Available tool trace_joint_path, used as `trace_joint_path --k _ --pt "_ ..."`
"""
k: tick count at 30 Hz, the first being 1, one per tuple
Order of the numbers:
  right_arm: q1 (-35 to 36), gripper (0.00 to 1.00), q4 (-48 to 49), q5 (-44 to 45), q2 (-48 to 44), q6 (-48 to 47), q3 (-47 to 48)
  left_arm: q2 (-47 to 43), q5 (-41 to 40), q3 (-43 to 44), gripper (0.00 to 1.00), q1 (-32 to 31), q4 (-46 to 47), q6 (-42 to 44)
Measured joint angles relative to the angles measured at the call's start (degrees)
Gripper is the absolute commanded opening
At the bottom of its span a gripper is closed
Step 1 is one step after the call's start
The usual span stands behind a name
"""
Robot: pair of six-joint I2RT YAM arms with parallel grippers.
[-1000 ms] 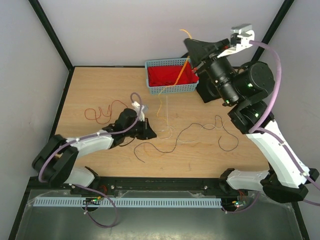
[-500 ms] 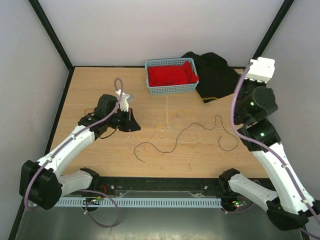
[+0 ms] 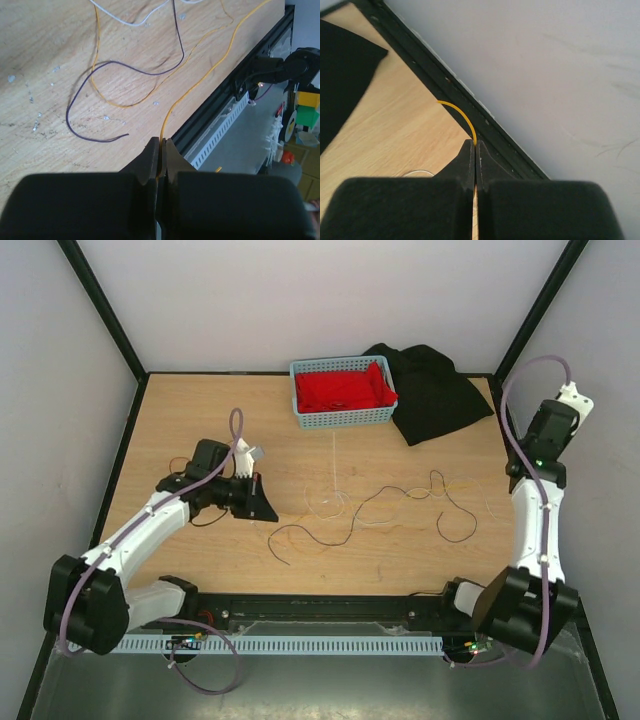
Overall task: Zip-tie the wires
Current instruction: Straighten the cable at the center of the board.
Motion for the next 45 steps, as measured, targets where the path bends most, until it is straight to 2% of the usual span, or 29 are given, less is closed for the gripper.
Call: trace_joint_path --k 4,14,25,32,45 --pt "-3.8 0.0 -0.1 -0.4 4.5 3.4 -0.3 2.7 0.8 -0.3 0.0 -0.3 -0.4 0.2" --pt "-4.1 0.0 3.1 0.0 13.2 9.2 -6.8 9.9 -0.7 -0.3 0.0 -0.9 -0.3 0.6" --pt "-4.1 0.0 8.0 0.3 20.7 10.5 -10.3 20.3 -3.5 -0.3 0.0 -5.1 3.8 0.1" --pt "-4.1 0.0 9.2 -2.8 25.2 10.7 -10.5 23.9 -7.0 -0.3 0.0 -5.3 4.2 0.6" --pt "-4.1 0.59 8.1 -10.6 25.5 10.3 -10.3 26.3 -8.2 -0.1 0.07 -5.3 4.8 1.3"
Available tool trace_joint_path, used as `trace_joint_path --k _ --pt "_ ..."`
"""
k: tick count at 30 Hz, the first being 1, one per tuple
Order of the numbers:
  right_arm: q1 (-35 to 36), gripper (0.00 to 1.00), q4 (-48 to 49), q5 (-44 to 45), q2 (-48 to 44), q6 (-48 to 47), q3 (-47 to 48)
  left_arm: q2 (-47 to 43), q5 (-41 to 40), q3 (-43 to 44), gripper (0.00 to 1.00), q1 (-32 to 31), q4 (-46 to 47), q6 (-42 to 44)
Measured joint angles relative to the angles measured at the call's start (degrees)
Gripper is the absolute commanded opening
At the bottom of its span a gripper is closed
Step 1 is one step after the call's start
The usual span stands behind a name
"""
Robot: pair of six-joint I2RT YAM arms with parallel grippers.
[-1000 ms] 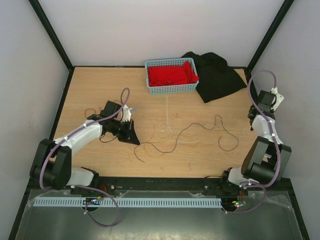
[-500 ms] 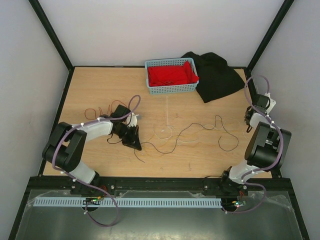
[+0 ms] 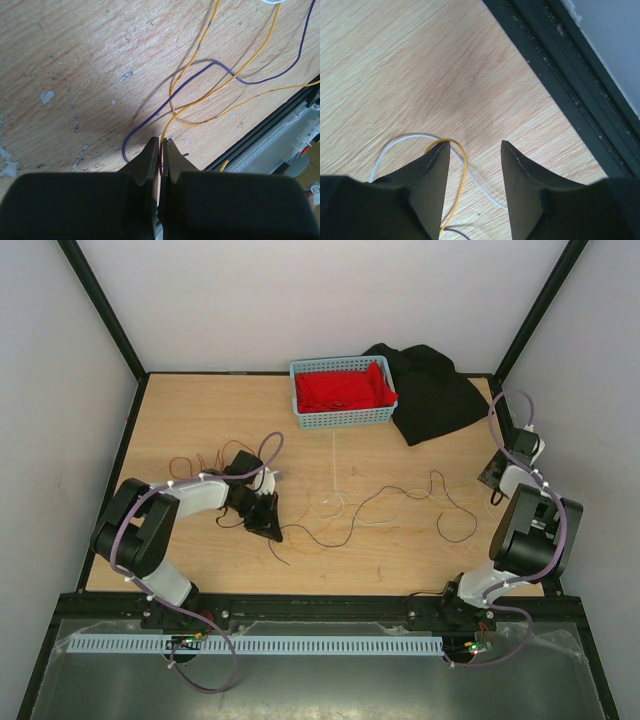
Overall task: Zip-tie the wires
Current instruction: Straighten the cable at the center of the board.
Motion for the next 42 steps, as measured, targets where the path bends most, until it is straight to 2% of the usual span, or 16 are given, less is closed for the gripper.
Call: trace_joint_path --k 5,7,10,14,20,26,32,38,42 --pt "0.0 0.74 -1.2 -6.0 -3.0 0.1 0.4 0.1 0.0 0.4 0.17 0.0 0.1 0.0" --pt "0.0 0.83 -1.6 -9.2 -5.0 0.6 0.9 0.1 0.0 0.7 0.25 0.0 0.1 0.2" --pt "0.0 0.91 -1.7 -14.2 -8.5 1.5 1.7 0.1 -0.3 0.8 0.36 0.0 0.1 0.3" --pt "0.0 0.98 -1.7 -19.8 -13.1 2.6 2.6 0.1 -0.3 0.9 0.49 0.0 0.1 -0.1" --pt "0.0 0.99 -1.4 -28.1 -19.3 4.2 2.8 -1.6 -0.3 1.2 0.66 0.4 -0.4 -0.3" --pt "1.7 1.0 2.6 -33.0 -25.6 8.2 -1.0 -6.3 0.2 2.7 0.72 6.5 -2.2 -0.2" --pt "8.9 1.0 5.6 -33.9 -27.6 11.6 -4.1 -12.1 2.6 9.4 0.73 17.1 -3.1 -0.3" --pt "14.6 1.0 8.3 -34.0 -27.2 12.8 -5.0 -11.8 2.3 17.2 0.73 26.2 -3.3 -0.4" --pt "15.7 1.0 9.5 -34.2 -26.4 13.2 -6.2 -9.6 -0.8 21.0 0.67 28.9 -3.7 0.1"
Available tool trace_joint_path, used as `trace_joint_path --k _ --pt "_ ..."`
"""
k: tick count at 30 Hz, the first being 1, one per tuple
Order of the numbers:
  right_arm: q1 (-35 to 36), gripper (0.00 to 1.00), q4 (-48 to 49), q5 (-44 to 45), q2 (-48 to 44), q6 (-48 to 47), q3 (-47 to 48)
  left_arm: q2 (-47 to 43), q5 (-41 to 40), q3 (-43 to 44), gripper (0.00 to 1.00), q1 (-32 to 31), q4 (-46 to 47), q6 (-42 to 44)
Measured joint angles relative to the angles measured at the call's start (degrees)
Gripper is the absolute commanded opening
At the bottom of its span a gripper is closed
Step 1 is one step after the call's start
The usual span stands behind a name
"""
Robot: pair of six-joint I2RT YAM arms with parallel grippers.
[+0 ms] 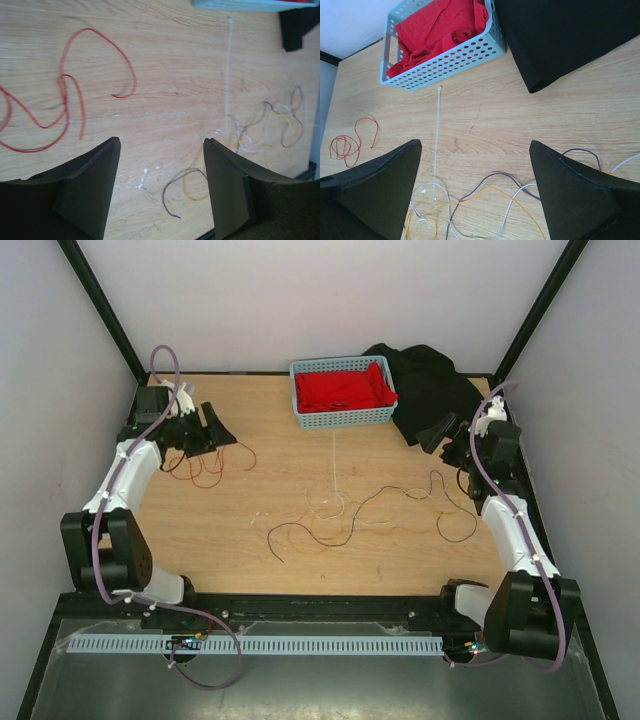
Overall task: Zip-tie the wires
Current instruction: Straighten the cable at the center of the board, then pick up the cable at the center of the board.
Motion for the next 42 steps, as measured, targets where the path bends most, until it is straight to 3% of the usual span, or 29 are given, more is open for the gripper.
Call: trace_joint_path --k 4,16,19,23,25,33,42 --pt "0.2 1.0 0.3 -0.4 0.6 0.5 -0.5 3.9 -4.4 3.0 0.54 0.5 -1.4 1.5" --pt "0.4 1.0 3.2 -2.8 1.2 1.7 -0.5 15.5 -12.7 4.7 0.48 0.6 -4.9 5.1" --pt "0.4 1.0 3.6 -3.1 1.2 2.1 -0.5 17.0 -13.3 5.7 0.35 0.6 -5.5 5.2" --pt "0.4 1.0 3.8 -3.5 1.2 2.2 -0.5 19.2 -13.1 8.0 0.08 0.3 -5.5 5.6" --pt "0.4 1.0 3.8 -4.0 1.2 2.2 -0.5 19.5 -12.8 8.5 0.0 0.2 -5.5 5.8" --pt "1.6 0.99 7.3 -8.9 1.2 4.0 -0.6 12.2 -10.8 12.8 0.0 -1.0 -7.1 6.0" --pt "14.5 0.99 13.8 -9.0 1.5 4.6 -0.3 -6.7 -2.9 27.3 0.0 -1.1 -6.8 0.4"
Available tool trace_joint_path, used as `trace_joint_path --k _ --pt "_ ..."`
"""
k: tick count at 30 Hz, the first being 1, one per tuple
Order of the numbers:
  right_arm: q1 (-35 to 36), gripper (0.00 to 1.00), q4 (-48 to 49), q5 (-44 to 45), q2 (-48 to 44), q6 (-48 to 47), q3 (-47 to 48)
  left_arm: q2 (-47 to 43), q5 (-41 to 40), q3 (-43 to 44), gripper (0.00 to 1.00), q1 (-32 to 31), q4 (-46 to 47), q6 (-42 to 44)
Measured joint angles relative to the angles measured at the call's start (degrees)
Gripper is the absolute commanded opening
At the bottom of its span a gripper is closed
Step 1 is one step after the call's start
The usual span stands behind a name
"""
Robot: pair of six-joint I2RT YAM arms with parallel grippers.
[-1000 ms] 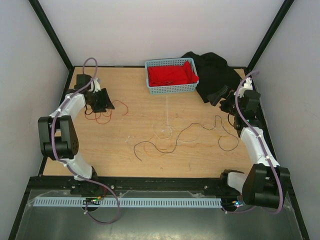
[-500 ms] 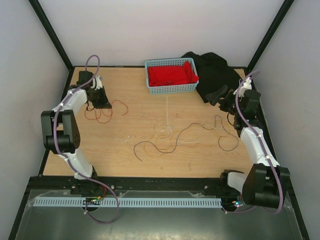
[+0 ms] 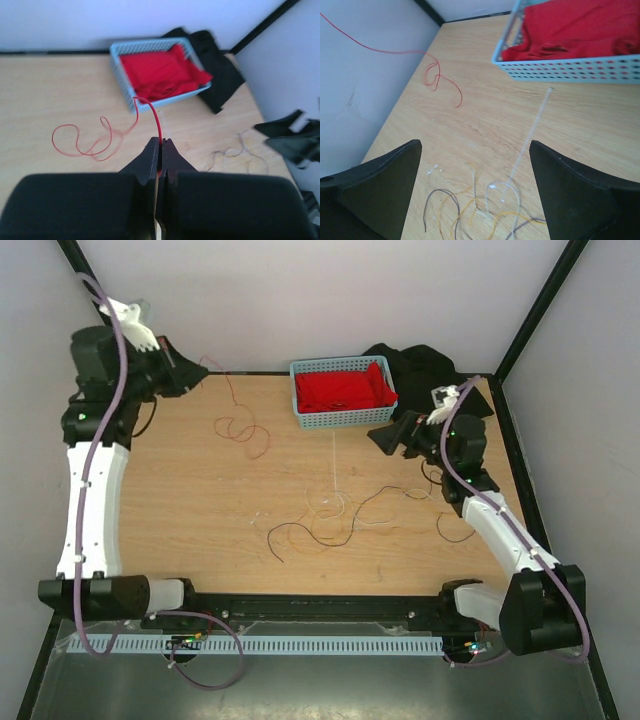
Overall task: Zip-tie the wires
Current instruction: Pick up the cable at the center of the board.
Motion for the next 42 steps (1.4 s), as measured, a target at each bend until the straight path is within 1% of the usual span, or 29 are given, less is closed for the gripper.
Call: trace_joint_path --k 4,9,16,20,26,35,42 --pt "6.8 0.99 4.3 1.1 2.5 -0.9 1.3 -1.0 5.2 8.2 0.0 0.0 0.2 -3.5" --pt "14.3 0.99 10.7 2.5 7.3 -3.3 3.6 1.9 10.0 19.7 0.0 0.0 -0.5 -7.6" --pt "20.7 0.99 15.0 2.4 16.2 -6.5 9.8 7.0 14.2 36.4 0.0 0.0 -0.7 -13.0" --pt "23.7 0.99 15.4 3.1 19.5 -8.3 11.4 7.9 15.1 42.0 0.0 -0.1 -0.6 -15.3" --pt "27.5 0.99 16.1 3.6 25.5 -9.8 15.4 7.4 15.2 44.7 0.0 -0.1 0.5 -17.6" --pt "34.9 0.99 19.6 1.9 31.2 -10.9 15.5 7.0 15.3 44.7 0.0 -0.1 3.8 -20.9" --pt "37.9 0.99 20.9 5.0 36.9 -12.7 15.5 6.5 15.3 44.2 0.0 -0.1 6.9 -23.2"
